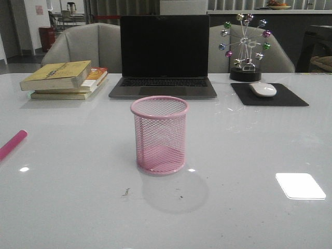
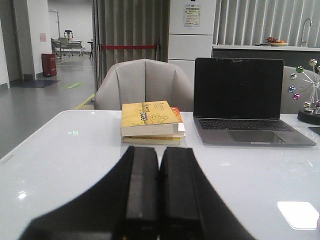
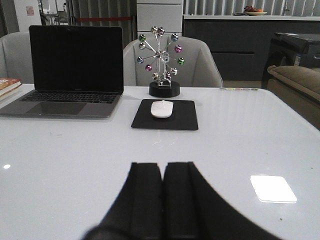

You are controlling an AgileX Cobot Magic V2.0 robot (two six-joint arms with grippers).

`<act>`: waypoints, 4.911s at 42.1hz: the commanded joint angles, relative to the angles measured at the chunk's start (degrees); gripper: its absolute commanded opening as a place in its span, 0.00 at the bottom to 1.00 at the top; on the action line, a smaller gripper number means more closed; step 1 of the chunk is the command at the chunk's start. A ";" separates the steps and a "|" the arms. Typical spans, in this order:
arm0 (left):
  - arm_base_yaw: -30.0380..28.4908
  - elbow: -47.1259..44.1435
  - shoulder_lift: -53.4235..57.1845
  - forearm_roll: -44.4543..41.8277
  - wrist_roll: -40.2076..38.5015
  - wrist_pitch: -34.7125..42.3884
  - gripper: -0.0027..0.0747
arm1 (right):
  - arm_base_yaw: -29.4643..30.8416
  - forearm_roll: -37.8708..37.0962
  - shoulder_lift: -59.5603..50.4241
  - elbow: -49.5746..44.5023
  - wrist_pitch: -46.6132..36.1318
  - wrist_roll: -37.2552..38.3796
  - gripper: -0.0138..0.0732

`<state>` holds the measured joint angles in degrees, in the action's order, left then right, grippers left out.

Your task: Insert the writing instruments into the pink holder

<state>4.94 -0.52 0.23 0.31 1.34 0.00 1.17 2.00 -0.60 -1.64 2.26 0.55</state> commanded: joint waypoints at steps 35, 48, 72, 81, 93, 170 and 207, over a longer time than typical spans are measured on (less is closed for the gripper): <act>0.27 39.84 -14.61 0.49 -0.48 -24.74 0.16 | 0.25 -2.81 14.84 36.44 19.01 -0.55 0.19; 0.27 42.21 -24.93 0.49 -0.48 -39.21 0.16 | 0.25 -2.81 28.00 38.14 34.68 -0.55 0.19; 0.27 42.07 -33.43 0.49 -0.22 -41.18 0.67 | 0.25 -2.76 40.39 38.14 39.06 -0.55 0.67; 4.05 42.07 -33.43 5.41 5.32 -38.52 0.73 | 0.31 -2.76 47.96 39.43 40.57 1.73 0.72; 15.92 42.07 -33.43 6.38 6.29 -38.50 0.73 | 0.65 -3.63 64.09 47.07 40.78 5.36 0.72; 17.99 42.07 -33.43 6.53 6.29 -38.50 0.73 | 7.94 -4.51 108.59 72.69 38.54 5.47 0.44; 17.99 42.07 -33.43 6.53 6.29 -38.39 0.73 | -12.38 -1.40 72.91 52.17 -4.35 4.47 0.29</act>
<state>22.52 39.79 -32.84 5.90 7.57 -42.91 -7.30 0.00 77.60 52.62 11.44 5.57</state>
